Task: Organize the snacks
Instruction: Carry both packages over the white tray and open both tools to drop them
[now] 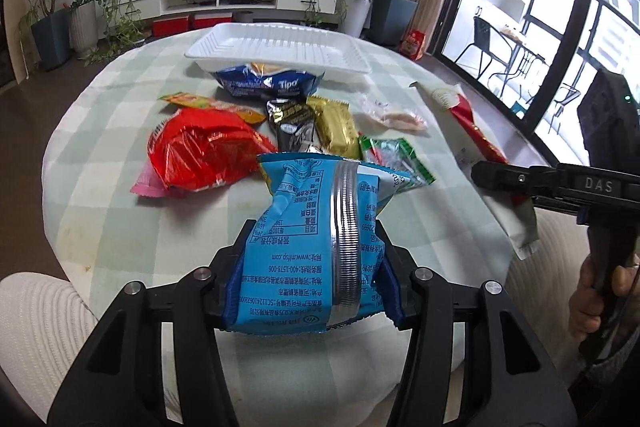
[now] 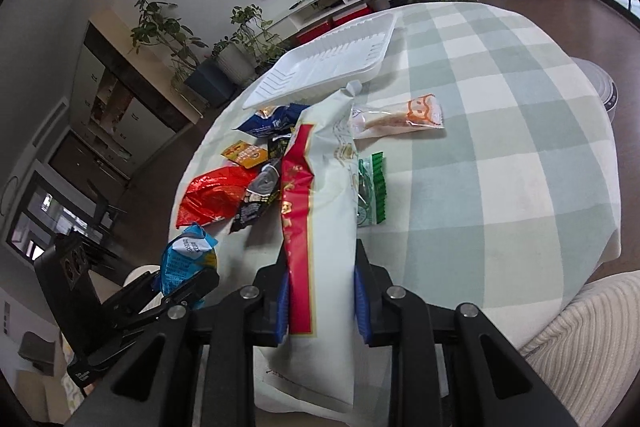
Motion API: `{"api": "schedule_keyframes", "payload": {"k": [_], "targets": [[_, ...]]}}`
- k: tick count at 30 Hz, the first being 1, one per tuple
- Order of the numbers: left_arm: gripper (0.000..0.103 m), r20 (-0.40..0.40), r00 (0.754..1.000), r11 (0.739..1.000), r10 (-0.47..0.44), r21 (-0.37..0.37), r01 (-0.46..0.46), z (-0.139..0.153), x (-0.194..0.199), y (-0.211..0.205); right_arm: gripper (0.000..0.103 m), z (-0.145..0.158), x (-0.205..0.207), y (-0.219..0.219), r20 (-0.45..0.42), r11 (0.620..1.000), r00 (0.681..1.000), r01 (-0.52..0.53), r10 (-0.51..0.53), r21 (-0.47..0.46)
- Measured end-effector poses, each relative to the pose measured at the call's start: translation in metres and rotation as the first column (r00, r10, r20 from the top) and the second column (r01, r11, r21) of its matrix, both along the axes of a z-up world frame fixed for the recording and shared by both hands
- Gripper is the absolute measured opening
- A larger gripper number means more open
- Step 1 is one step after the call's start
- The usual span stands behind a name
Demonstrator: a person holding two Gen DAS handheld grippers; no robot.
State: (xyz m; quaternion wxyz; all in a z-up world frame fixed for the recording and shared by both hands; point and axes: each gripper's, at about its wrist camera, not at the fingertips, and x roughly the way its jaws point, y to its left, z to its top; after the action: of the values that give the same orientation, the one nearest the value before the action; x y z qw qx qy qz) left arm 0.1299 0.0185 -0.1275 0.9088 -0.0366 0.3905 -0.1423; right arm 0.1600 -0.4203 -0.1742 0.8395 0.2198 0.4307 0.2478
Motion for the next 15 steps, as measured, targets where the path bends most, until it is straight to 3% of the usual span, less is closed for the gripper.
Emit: {"api": "schedule_keyframes", "payload": {"k": [8,15], "targets": [[0.051,0.033,0.999,0.999,-0.019,-0.037,0.020,0.040,0.010,0.009,0.028,0.019,0.020,-0.002,-0.007,0.995,0.999,-0.037,0.038,0.096],[0.051,0.059,0.998,1.000,-0.020,-0.019,0.021,0.073,0.051,0.020,0.028,0.046,0.061,0.000,0.000,0.988,0.998,-0.057,0.057,0.145]]}}
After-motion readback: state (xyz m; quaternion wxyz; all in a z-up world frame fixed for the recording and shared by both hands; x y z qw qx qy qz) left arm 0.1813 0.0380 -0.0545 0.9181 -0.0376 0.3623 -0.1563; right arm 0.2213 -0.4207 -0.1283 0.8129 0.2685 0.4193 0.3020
